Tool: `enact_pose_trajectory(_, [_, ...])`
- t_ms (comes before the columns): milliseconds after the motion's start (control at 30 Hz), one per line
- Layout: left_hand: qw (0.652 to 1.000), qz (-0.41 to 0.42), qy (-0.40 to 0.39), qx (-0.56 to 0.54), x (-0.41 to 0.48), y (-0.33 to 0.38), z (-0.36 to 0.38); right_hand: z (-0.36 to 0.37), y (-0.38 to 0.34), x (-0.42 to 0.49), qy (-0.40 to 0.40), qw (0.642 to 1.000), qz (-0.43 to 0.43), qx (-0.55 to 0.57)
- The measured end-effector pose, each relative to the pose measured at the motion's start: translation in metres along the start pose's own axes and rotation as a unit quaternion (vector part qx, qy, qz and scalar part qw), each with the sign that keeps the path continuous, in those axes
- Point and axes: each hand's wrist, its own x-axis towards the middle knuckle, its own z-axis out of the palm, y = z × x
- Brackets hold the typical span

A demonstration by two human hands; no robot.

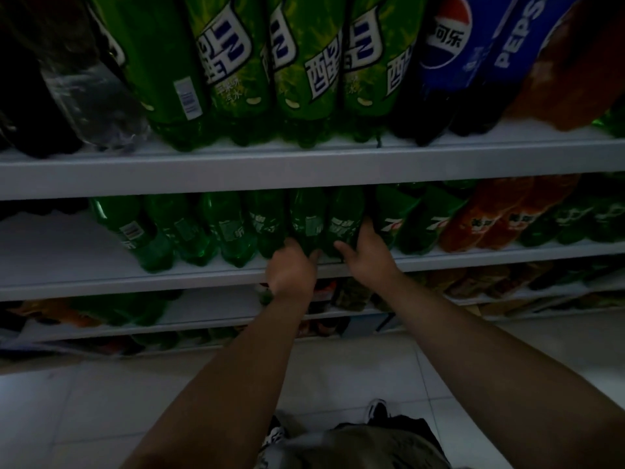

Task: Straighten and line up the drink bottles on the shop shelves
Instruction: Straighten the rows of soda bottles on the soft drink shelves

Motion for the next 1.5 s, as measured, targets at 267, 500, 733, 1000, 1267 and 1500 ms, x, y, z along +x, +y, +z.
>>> enact_pose_trajectory(267, [1.0, 0.005, -0.016, 0.019, 0.001, 0.003, -0.001, -0.012, -0.019, -0.001, 0.114, 0.988, -0.013, -0.103])
enact_pose_trajectory(500, [0.999, -0.004, -0.011, 0.051, 0.0, 0.007, -0.003, -0.02, -0.012, 0.006, 0.064, 0.993, -0.022, -0.094])
enact_pose_trajectory(733, [0.995, -0.002, 0.006, 0.099, 0.005, 0.007, -0.001, -0.027, -0.017, -0.001, 0.102, 0.989, -0.09, -0.057])
enact_pose_trajectory(1000, [0.997, 0.051, -0.045, 0.02, 0.017, -0.008, -0.009, -0.032, -0.018, 0.0, 0.139, 0.984, -0.102, -0.047])
enact_pose_trajectory(1267, [0.997, -0.005, 0.071, -0.024, -0.017, 0.011, -0.001, -0.041, -0.031, -0.001, 0.145, 0.983, -0.114, -0.017])
enact_pose_trajectory(1500, [0.959, 0.022, 0.226, -0.169, -0.017, 0.035, -0.022, -0.051, -0.048, 0.014, 0.175, 0.981, -0.04, 0.068])
